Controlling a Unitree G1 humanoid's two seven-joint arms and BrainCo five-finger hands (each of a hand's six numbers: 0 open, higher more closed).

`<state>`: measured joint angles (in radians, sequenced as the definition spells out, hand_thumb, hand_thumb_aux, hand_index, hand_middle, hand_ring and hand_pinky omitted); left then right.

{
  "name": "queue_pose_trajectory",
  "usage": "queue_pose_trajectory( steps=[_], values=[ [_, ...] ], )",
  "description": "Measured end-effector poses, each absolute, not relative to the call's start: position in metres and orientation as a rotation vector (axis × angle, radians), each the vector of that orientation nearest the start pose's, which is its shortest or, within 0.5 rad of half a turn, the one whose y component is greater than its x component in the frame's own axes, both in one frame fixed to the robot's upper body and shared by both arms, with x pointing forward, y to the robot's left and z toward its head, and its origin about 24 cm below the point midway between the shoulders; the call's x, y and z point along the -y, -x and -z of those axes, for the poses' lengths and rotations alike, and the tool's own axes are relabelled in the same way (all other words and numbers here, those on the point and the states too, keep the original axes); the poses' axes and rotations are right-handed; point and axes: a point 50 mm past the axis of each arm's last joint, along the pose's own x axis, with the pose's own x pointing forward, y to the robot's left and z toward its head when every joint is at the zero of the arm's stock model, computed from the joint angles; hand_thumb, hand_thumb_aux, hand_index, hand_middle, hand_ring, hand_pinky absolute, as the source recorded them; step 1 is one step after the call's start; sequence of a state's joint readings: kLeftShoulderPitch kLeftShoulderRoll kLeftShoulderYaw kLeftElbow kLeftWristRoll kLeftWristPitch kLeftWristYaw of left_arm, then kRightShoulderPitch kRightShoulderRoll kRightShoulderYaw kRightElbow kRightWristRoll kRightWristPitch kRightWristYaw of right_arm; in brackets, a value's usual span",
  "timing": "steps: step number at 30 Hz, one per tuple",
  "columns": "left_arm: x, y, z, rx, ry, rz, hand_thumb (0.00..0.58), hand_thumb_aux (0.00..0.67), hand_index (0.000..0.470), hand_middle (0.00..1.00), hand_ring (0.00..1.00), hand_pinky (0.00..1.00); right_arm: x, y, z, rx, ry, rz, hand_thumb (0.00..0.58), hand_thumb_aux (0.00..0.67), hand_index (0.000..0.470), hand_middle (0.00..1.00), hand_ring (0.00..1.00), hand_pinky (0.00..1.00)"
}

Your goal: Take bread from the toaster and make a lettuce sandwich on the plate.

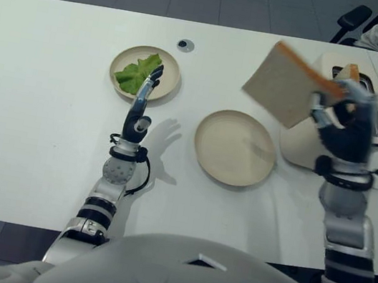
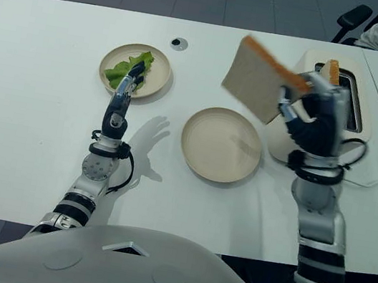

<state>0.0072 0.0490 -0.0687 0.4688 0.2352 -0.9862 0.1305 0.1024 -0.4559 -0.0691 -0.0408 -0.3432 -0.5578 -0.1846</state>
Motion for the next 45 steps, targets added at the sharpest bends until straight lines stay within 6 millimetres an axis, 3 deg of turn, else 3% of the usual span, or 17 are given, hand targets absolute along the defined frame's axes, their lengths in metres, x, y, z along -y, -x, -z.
queue_pose_trajectory(
  steps=[5, 12, 17, 21, 22, 23, 24, 27, 32, 34, 38, 42, 45],
  values=[
    [-0.146, -0.221, -0.026, 0.52, -0.224, 0.067, 0.0, 0.0, 0.0, 0.0, 0.0, 0.0, 0.222, -0.232, -0.033, 0.26, 0.722, -0.173, 0.58, 0.67, 0.47, 1.0, 1.0, 1.0],
    [-0.17, -0.228, -0.032, 0.534, -0.352, 0.03, 0.0, 0.0, 0.0, 0.0, 0.0, 0.0, 0.224, -0.217, -0.026, 0.171, 0.586, -0.395, 0.58, 0.67, 0.47, 1.0, 1.0, 1.0],
    [-0.183, -0.238, -0.036, 0.524, -0.496, 0.016, 0.0, 0.0, 0.0, 0.0, 0.0, 0.0, 0.212, -0.21, -0.032, 0.189, 0.565, -0.483, 0.58, 0.67, 0.47, 1.0, 1.0, 1.0],
    [-0.188, -0.242, -0.034, 0.507, -0.54, 0.007, 0.0, 0.0, 0.0, 0.0, 0.0, 0.0, 0.215, -0.21, -0.033, 0.149, 0.597, -0.538, 0.58, 0.67, 0.47, 1.0, 1.0, 1.0],
    [-0.187, -0.243, -0.032, 0.5, -0.579, 0.027, 0.0, 0.0, 0.0, 0.0, 0.0, 0.0, 0.216, -0.212, -0.031, 0.128, 0.631, -0.541, 0.255, 0.168, 0.118, 1.0, 1.0, 1.0],
    [-0.184, -0.246, -0.03, 0.491, -0.61, 0.05, 0.0, 0.0, 0.0, 0.0, 0.0, 0.0, 0.216, -0.215, -0.029, 0.113, 0.679, -0.544, 0.0, 0.0, 0.0, 0.28, 0.28, 0.28],
    [-0.181, -0.249, -0.026, 0.473, -0.648, 0.071, 0.0, 0.0, 0.0, 0.0, 0.0, 0.0, 0.215, -0.217, -0.025, 0.096, 0.735, -0.551, 0.0, 0.0, 0.0, 0.0, 0.0, 0.0],
    [-0.193, -0.263, -0.02, 0.396, -0.841, 0.062, 0.0, 0.0, 0.0, 0.0, 0.0, 0.0, 0.212, -0.221, -0.025, 0.134, 0.889, -0.514, 0.0, 0.0, 0.0, 0.0, 0.0, 0.0],
    [-0.211, -0.299, -0.022, 0.319, -1.195, 0.043, 0.0, 0.0, 0.0, 0.0, 0.0, 0.0, 0.218, -0.227, -0.054, 0.302, 1.152, -0.317, 0.0, 0.0, 0.0, 0.0, 0.0, 0.0],
    [-0.216, -0.312, -0.023, 0.282, -1.284, 0.061, 0.0, 0.0, 0.0, 0.0, 0.0, 0.0, 0.216, -0.223, -0.053, 0.306, 1.199, -0.314, 0.0, 0.0, 0.0, 0.0, 0.0, 0.0],
    [-0.219, -0.343, -0.044, 0.228, -1.414, 0.107, 0.0, 0.0, 0.0, 0.0, 0.0, 0.0, 0.209, -0.216, -0.05, 0.313, 1.215, -0.318, 0.0, 0.0, 0.0, 0.0, 0.0, 0.0],
    [-0.234, -0.341, -0.024, 0.007, -1.532, 0.231, 0.0, 0.0, 0.0, 0.0, 0.0, 0.0, 0.196, -0.214, -0.061, 0.392, 1.15, -0.3, 0.0, 0.0, 0.0, 0.0, 0.0, 0.0],
    [-0.241, -0.336, -0.016, -0.058, -1.572, 0.268, 0.0, 0.0, 0.0, 0.0, 0.0, 0.0, 0.196, -0.213, -0.061, 0.395, 1.141, -0.302, 0.0, 0.0, 0.0, 0.0, 0.0, 0.0]
  ],
)
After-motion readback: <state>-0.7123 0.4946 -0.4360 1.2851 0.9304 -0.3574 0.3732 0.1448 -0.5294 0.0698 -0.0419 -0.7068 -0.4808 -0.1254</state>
